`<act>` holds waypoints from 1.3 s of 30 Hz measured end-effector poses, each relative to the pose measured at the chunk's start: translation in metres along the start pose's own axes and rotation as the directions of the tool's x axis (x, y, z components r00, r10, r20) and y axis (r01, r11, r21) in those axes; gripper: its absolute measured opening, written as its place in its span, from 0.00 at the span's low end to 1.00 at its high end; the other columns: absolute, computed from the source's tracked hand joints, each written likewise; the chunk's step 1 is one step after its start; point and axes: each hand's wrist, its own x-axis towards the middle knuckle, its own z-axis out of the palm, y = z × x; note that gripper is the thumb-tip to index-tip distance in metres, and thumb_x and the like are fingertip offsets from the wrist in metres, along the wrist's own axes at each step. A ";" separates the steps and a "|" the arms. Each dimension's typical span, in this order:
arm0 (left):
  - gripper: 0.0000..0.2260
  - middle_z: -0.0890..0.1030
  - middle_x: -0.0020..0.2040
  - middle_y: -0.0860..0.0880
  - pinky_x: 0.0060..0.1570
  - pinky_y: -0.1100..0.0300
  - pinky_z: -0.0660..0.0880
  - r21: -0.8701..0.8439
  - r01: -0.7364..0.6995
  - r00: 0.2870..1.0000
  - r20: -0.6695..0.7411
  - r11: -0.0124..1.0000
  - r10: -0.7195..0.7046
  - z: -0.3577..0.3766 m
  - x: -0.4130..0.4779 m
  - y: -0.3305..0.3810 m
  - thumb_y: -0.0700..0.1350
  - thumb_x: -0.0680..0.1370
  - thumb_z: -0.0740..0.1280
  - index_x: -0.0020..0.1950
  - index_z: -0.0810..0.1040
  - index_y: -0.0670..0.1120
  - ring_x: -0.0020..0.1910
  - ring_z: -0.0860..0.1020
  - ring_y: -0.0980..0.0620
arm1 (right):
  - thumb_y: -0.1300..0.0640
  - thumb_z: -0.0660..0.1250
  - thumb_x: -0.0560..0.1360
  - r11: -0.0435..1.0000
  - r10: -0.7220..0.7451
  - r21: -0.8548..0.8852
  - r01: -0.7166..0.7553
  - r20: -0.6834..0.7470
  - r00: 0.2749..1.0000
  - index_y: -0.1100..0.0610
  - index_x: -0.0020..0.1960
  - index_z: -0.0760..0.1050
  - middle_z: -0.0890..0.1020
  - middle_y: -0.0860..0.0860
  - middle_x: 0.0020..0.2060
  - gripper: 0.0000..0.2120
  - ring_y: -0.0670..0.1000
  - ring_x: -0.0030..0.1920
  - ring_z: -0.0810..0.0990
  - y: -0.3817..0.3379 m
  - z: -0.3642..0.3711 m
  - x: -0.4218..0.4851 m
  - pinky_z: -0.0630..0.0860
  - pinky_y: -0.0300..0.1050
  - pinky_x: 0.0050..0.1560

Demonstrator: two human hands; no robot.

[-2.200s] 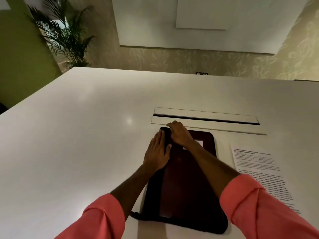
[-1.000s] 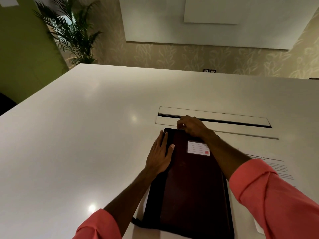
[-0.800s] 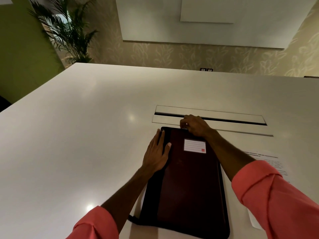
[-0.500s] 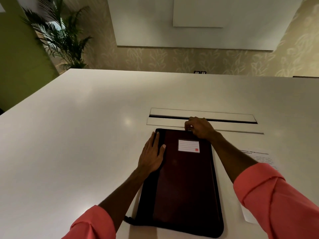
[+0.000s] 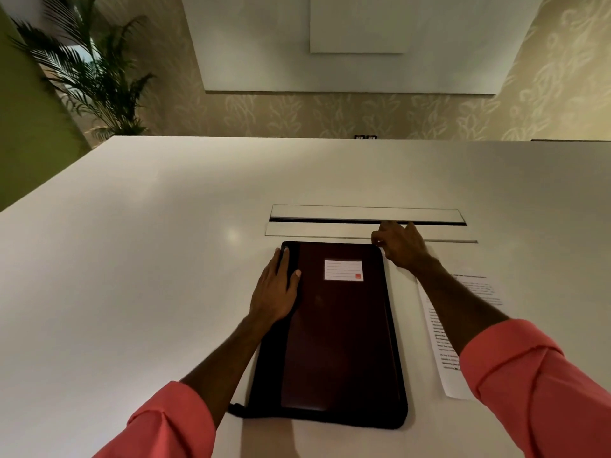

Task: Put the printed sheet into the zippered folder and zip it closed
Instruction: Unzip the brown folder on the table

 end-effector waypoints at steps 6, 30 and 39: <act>0.30 0.47 0.91 0.48 0.87 0.44 0.59 0.048 0.006 1.000 0.011 0.999 -0.006 -0.003 -0.004 0.004 0.58 0.90 0.51 0.91 0.46 0.52 0.89 0.56 0.43 | 0.61 0.64 0.83 0.990 0.139 0.004 -0.139 -0.017 0.990 0.50 0.67 0.78 0.80 0.48 0.64 0.15 0.53 0.66 0.78 -0.008 0.008 -0.030 0.73 0.53 0.66; 0.30 0.43 0.90 0.50 0.90 0.45 0.43 0.178 -0.163 0.976 0.172 0.970 0.132 -0.009 -0.048 0.005 0.57 0.91 0.51 0.90 0.46 0.49 0.90 0.41 0.49 | 0.59 0.63 0.84 0.838 0.414 0.411 -0.359 -0.050 0.909 0.56 0.60 0.81 0.84 0.52 0.57 0.09 0.55 0.61 0.81 -0.055 0.021 -0.112 0.68 0.59 0.70; 0.28 0.46 0.90 0.59 0.90 0.48 0.48 0.156 -0.198 0.977 0.105 0.968 0.183 -0.002 -0.106 -0.012 0.59 0.90 0.52 0.90 0.49 0.57 0.90 0.42 0.56 | 0.61 0.64 0.83 0.838 0.411 0.426 -0.340 -0.085 0.908 0.57 0.60 0.80 0.84 0.52 0.56 0.09 0.55 0.60 0.81 -0.065 0.023 -0.134 0.71 0.57 0.68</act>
